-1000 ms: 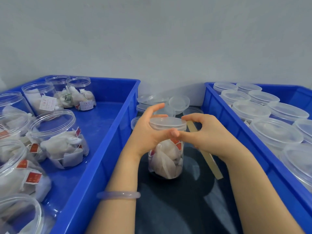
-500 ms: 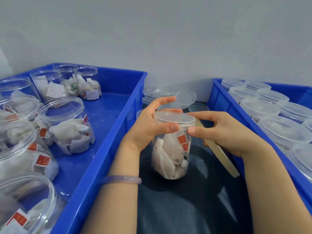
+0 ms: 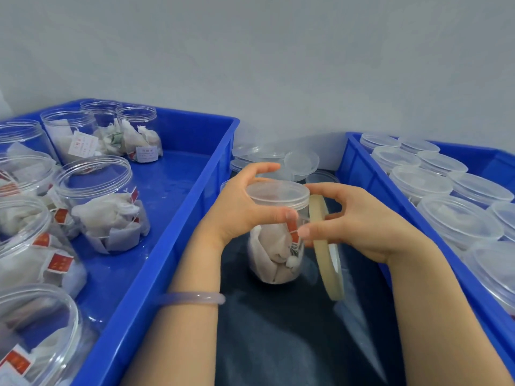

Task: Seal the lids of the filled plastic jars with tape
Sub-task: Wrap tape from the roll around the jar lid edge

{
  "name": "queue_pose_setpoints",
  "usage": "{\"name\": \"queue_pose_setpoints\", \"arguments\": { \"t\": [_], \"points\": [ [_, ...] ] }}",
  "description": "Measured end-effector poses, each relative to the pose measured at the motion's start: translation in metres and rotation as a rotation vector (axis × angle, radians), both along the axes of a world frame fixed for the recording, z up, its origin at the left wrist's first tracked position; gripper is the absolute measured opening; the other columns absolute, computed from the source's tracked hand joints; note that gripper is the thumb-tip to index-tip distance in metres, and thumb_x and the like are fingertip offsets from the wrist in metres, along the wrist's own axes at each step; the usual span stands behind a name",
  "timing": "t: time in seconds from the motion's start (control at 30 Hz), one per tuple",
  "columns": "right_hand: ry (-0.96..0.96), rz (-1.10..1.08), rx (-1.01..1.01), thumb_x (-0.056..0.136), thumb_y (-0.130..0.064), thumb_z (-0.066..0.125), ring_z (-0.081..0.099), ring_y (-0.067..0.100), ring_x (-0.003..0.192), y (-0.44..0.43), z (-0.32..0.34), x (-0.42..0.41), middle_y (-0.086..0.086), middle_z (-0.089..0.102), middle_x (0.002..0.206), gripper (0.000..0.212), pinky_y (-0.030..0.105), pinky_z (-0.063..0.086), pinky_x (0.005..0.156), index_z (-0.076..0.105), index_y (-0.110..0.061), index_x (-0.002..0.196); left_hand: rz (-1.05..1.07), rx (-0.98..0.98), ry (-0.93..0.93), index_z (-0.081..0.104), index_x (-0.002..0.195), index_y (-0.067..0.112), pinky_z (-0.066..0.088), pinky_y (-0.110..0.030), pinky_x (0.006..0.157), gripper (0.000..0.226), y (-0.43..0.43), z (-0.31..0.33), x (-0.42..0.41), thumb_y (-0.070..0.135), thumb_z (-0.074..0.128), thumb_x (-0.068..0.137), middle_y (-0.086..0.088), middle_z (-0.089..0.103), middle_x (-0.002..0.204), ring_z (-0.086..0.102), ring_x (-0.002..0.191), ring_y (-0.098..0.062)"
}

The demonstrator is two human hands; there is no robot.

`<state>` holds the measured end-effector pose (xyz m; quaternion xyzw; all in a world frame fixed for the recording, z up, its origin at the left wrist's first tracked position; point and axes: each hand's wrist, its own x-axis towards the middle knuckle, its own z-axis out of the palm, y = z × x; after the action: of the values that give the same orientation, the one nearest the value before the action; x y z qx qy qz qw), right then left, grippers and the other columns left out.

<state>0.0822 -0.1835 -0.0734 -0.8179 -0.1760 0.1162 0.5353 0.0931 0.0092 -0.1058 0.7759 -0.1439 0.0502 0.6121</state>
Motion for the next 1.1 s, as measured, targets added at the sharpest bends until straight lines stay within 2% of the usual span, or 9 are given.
{"name": "queue_pose_setpoints", "arguments": {
  "t": [0.1,0.17,0.37,0.5,0.6,0.77,0.93,1.03,1.1],
  "points": [
    [-0.057,0.052,-0.051,0.057,-0.021,0.088,0.068,0.011,0.094,-0.003,0.0,-0.001,-0.01,0.072,0.102,0.055,0.036,0.053,0.084,0.065,-0.048,0.099,-0.019,-0.094,0.002,0.051,0.121,0.038,0.053,-0.022,0.084,0.087,-0.002,-0.004,0.001,0.038,0.086,0.041,0.006,0.063,0.112,0.061,0.104,-0.006],
    [-0.099,0.001,-0.045,0.066,-0.02,0.083,0.067,0.005,0.094,-0.004,0.002,0.0,-0.017,0.071,0.1,0.043,0.032,0.05,0.085,0.066,-0.051,0.091,-0.025,-0.12,0.001,0.052,0.12,0.039,0.053,-0.021,0.082,0.086,-0.003,-0.004,0.0,0.044,0.082,0.039,0.007,0.063,0.112,0.061,0.104,-0.005],
    [-0.14,-0.09,-0.099,0.07,-0.031,0.078,0.058,-0.003,0.104,-0.007,0.005,-0.001,-0.026,0.063,0.109,0.036,0.024,0.043,0.092,0.061,-0.048,0.097,-0.03,-0.053,0.008,0.052,0.119,0.042,0.049,-0.011,0.077,0.079,-0.006,-0.002,0.0,0.039,0.083,0.047,0.01,0.061,0.113,0.058,0.101,0.007],
    [-0.135,-0.131,-0.098,0.078,-0.033,0.073,0.052,-0.005,0.105,-0.008,0.005,0.001,-0.032,0.055,0.106,0.036,0.019,0.039,0.087,0.061,-0.046,0.108,0.005,0.008,-0.019,0.053,0.118,0.044,0.048,-0.017,0.085,0.075,-0.007,0.004,0.0,0.046,0.082,0.049,0.014,0.059,0.114,0.055,0.106,0.005],
    [-0.141,-0.159,-0.096,0.069,-0.04,0.076,0.058,-0.01,0.094,-0.013,0.004,0.002,-0.034,0.059,0.098,0.03,0.017,0.043,0.076,0.061,-0.054,0.091,-0.034,0.053,-0.014,0.057,0.116,0.043,0.046,-0.006,0.078,0.076,-0.009,0.008,-0.001,0.047,0.089,0.046,0.02,0.06,0.11,0.055,0.1,0.012],
    [-0.146,-0.166,-0.148,0.067,-0.044,0.076,0.051,0.001,0.114,-0.012,-0.006,0.006,-0.026,0.057,0.118,0.041,0.027,0.042,0.093,0.063,-0.049,0.105,-0.02,0.234,0.054,0.064,0.093,0.041,0.039,0.001,0.062,0.064,-0.008,0.018,-0.004,0.061,0.078,0.035,0.022,0.059,0.103,0.052,0.089,0.017],
    [-0.188,-0.096,-0.158,0.061,-0.041,0.075,0.053,-0.008,0.102,0.001,-0.011,0.008,-0.047,0.044,0.096,0.052,0.018,0.042,0.081,0.064,-0.045,0.112,0.117,0.569,-0.034,0.051,0.083,0.036,0.037,-0.018,0.062,0.064,-0.01,0.032,-0.008,0.064,0.081,0.033,0.021,0.048,0.101,0.046,0.088,0.008],
    [-0.13,-0.009,-0.118,0.067,-0.029,0.078,0.053,0.004,0.118,0.001,-0.013,0.008,-0.041,0.038,0.114,0.052,0.034,0.047,0.097,0.059,-0.053,0.109,0.119,0.611,-0.006,0.048,0.091,0.036,0.038,-0.021,0.062,0.065,-0.011,0.033,-0.007,0.057,0.085,0.042,0.015,0.045,0.104,0.045,0.087,0.002],
    [-0.061,0.029,-0.128,0.065,-0.023,0.082,0.058,0.015,0.114,-0.002,-0.016,0.006,-0.034,0.035,0.132,0.073,0.044,0.048,0.099,0.05,-0.061,0.118,0.077,0.582,0.014,0.049,0.107,0.038,0.038,-0.017,0.067,0.068,-0.008,0.032,-0.008,0.049,0.086,0.051,0.014,0.043,0.115,0.046,0.096,-0.001]
  ]
}}
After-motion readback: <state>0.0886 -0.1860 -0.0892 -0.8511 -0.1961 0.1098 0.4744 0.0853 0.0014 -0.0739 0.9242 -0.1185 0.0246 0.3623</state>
